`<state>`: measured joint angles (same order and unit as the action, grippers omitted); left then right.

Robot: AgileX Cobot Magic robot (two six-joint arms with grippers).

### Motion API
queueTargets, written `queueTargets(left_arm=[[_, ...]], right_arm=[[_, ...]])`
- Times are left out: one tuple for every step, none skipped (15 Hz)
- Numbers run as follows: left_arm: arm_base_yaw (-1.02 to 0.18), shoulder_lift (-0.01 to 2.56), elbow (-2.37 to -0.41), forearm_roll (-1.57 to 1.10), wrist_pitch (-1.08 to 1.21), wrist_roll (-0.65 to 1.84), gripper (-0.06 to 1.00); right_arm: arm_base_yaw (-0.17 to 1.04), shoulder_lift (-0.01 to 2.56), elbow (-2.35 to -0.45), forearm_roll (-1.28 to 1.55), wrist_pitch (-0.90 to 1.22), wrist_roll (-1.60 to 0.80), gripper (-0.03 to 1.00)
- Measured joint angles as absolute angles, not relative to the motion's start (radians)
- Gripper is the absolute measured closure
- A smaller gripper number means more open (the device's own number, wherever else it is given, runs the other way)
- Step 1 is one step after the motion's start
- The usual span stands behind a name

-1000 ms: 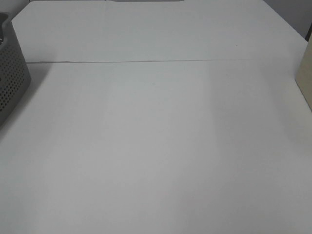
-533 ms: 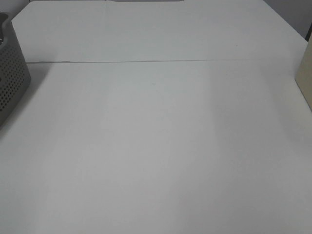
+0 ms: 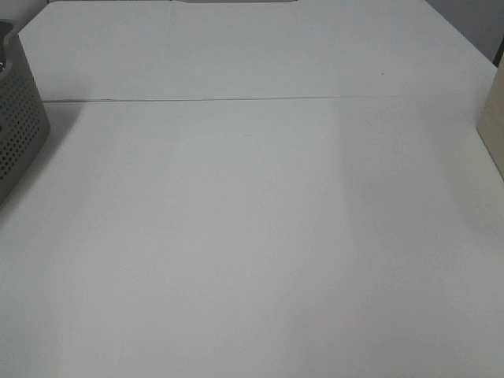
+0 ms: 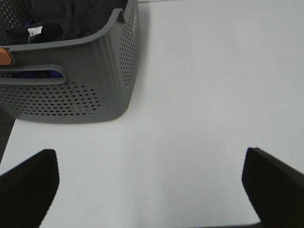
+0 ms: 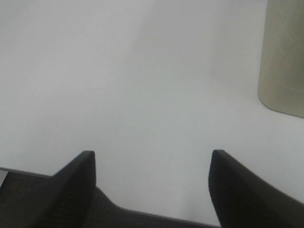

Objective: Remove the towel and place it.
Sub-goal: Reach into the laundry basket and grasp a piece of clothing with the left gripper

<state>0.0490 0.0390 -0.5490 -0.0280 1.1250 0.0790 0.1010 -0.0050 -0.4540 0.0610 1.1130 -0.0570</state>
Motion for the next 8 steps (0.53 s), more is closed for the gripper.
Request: queueTargets(left_arm=[[0.049,0.101,-0.592,-0.028,1.165,0.130,-0.05],[0.049,0.189,-0.654,-0.026,1.206,0.198,-0.05],[0.049,0.285,-0.716,-0.024,1.216,0.268,-0.05],[0.049,0.388,-0.781,-0.014,1.220,0.342,-0.05],[0.049,0.502,-0.857,0.000,1.222,0.417,-0.05],[0.049,0.599,-0.934,0.008,1.223,0.487,-0.05],[0.049,0.701,-1.004,0.025,1.223,0.563,-0.05],[0.049,0.749,-1.040,0.038,1.223,0.606,-0.05]], right_arm=[[0.101,-0.005,-0.454,0.061,1.113,-0.057,0.31],[0.101,-0.005,-0.454,0.061,1.113,-0.057,0.31],[0.101,-0.005,-0.454,0.061,1.113,-0.057,0.31],[0.101,-0.005,-0.454,0.061,1.113,-0.057,0.31],[0.101,-0.005,-0.454,0.061,1.113,-0.057,0.31],[0.101,-0.005,-0.454,0.061,1.113,-0.057,0.31],[0.101,-0.005,-0.454,0.061,1.113,-0.057,0.31],[0.101,-0.005,-0.454,0.061,1.113,-0.057,0.31]])
